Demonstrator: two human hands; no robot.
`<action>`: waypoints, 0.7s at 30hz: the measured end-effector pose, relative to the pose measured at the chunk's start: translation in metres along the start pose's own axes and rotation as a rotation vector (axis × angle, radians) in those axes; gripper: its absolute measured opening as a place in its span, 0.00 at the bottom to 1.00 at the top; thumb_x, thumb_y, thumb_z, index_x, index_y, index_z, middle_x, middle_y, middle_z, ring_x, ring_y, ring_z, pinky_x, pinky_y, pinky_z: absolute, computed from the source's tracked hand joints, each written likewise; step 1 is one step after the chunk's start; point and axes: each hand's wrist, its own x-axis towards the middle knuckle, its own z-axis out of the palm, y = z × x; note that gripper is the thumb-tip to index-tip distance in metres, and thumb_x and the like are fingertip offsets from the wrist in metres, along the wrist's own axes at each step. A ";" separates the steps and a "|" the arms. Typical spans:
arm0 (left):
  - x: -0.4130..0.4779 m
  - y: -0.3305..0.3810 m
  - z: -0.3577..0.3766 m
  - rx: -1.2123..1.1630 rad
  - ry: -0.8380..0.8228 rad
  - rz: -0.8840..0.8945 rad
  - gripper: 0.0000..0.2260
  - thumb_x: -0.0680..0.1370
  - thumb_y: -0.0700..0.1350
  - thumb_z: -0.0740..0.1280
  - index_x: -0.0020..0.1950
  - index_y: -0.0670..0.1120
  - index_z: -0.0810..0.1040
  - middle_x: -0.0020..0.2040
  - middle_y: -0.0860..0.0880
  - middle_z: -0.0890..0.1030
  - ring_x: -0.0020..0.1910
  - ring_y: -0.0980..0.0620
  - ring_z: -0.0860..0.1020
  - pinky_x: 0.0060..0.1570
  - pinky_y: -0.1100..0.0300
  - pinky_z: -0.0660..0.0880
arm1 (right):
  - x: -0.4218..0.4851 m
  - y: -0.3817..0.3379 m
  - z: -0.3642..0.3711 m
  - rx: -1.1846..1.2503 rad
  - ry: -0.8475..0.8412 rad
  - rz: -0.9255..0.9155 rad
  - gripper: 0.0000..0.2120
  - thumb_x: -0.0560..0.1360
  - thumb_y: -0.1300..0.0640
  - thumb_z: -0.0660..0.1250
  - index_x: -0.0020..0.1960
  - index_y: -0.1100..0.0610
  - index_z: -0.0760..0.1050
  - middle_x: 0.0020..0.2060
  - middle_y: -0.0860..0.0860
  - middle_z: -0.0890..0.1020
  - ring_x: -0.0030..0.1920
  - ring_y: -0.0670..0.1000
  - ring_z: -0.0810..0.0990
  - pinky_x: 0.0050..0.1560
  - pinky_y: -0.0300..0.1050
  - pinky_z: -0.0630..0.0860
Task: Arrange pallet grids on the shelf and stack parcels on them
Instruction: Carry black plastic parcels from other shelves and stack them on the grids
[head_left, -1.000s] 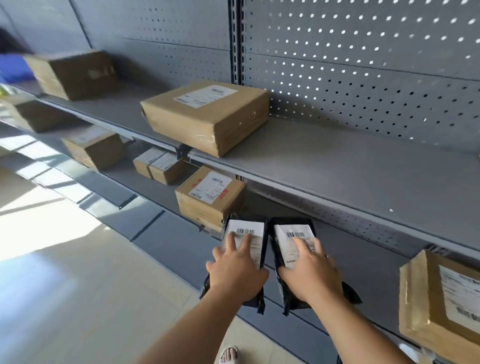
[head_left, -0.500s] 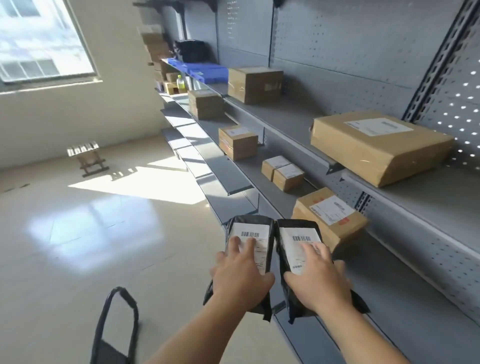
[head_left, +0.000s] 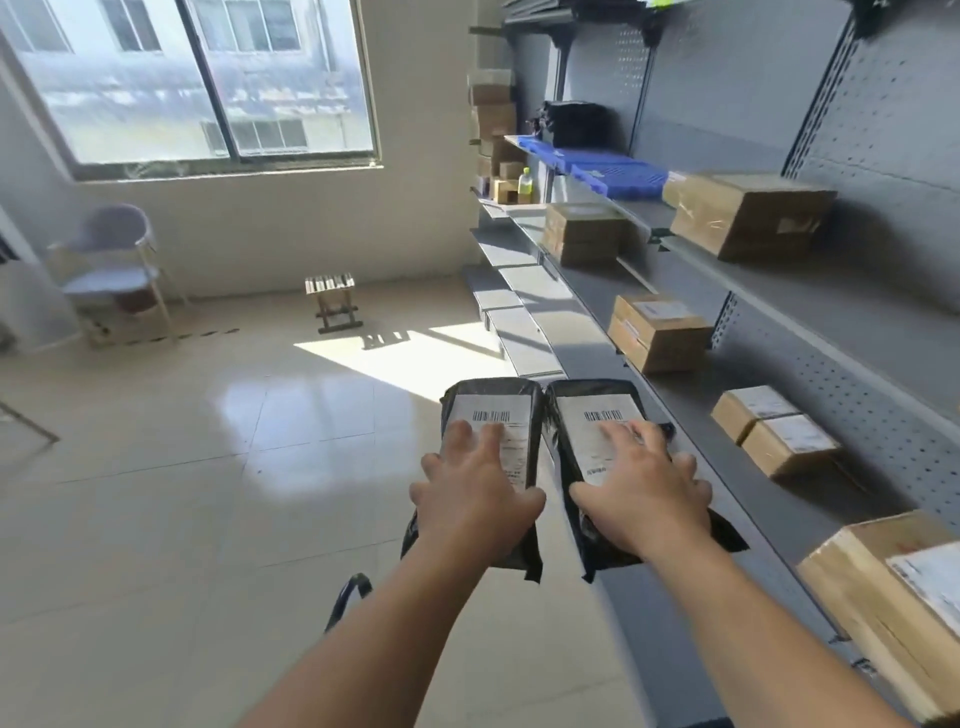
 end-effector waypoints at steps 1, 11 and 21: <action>0.010 -0.007 -0.005 -0.005 0.011 -0.016 0.31 0.70 0.61 0.66 0.70 0.60 0.58 0.69 0.52 0.58 0.62 0.42 0.66 0.59 0.43 0.68 | 0.010 -0.010 0.001 0.001 -0.008 -0.013 0.38 0.71 0.37 0.64 0.77 0.40 0.55 0.77 0.47 0.58 0.69 0.62 0.64 0.65 0.60 0.66; 0.137 -0.038 -0.023 -0.005 0.061 -0.155 0.32 0.70 0.61 0.66 0.72 0.59 0.59 0.69 0.51 0.58 0.62 0.41 0.67 0.59 0.42 0.69 | 0.144 -0.078 0.011 0.066 -0.064 -0.116 0.38 0.70 0.39 0.65 0.77 0.40 0.57 0.75 0.46 0.59 0.67 0.62 0.65 0.64 0.60 0.66; 0.319 0.000 -0.041 -0.005 0.180 -0.261 0.32 0.71 0.62 0.64 0.73 0.60 0.56 0.69 0.52 0.58 0.63 0.43 0.66 0.61 0.43 0.69 | 0.340 -0.126 -0.018 0.092 -0.105 -0.279 0.38 0.69 0.38 0.64 0.77 0.40 0.57 0.74 0.45 0.60 0.66 0.60 0.66 0.64 0.58 0.67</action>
